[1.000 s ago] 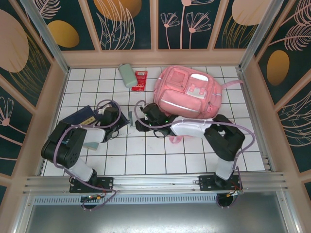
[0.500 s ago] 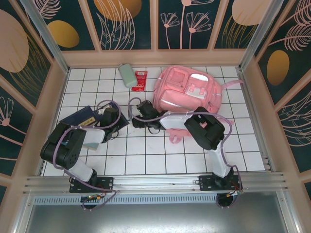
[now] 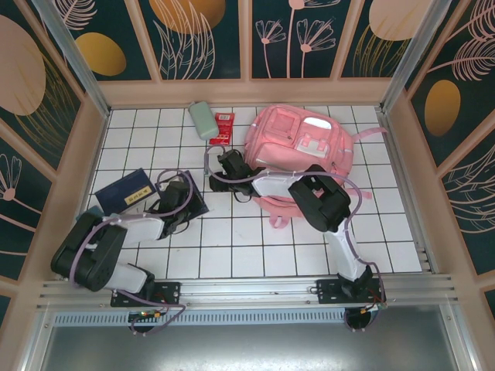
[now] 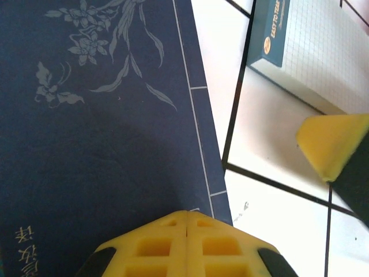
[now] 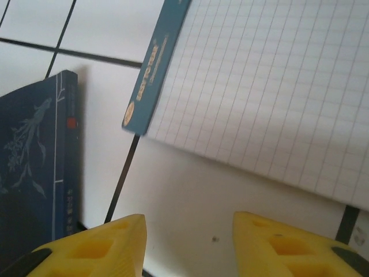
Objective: Pack the student bag
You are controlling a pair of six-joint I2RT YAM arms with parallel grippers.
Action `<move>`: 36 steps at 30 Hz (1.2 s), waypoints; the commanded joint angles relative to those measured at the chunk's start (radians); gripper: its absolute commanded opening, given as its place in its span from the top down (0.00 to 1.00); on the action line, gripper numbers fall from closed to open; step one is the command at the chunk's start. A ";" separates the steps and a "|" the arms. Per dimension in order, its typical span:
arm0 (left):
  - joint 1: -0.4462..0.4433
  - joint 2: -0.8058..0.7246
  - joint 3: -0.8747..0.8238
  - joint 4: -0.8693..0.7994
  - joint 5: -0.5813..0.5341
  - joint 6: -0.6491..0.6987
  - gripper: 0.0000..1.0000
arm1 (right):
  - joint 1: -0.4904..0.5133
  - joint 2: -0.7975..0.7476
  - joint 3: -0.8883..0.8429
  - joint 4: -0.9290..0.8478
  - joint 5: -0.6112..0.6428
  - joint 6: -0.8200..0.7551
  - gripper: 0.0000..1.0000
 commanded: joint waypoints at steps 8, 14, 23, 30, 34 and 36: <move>0.051 -0.367 -0.123 -0.413 -0.264 -0.163 0.51 | 0.087 -0.061 -0.053 0.084 -0.074 0.050 0.53; 0.118 -0.342 -0.196 -0.287 -0.182 -0.172 0.50 | 0.109 -0.008 -0.004 0.078 -0.091 0.077 0.52; 0.120 -0.271 -0.202 -0.226 -0.115 -0.176 0.69 | 0.128 0.066 0.038 0.079 -0.157 0.150 0.52; 0.118 -0.224 -0.240 -0.134 -0.031 -0.172 0.79 | 0.137 0.094 0.070 0.126 -0.293 0.236 0.52; 0.118 -0.181 -0.236 -0.089 0.014 -0.153 0.81 | 0.137 0.078 0.054 0.216 -0.381 0.293 0.53; 0.119 -0.162 -0.230 -0.083 0.020 -0.146 0.82 | 0.137 0.067 0.047 0.252 -0.414 0.306 0.57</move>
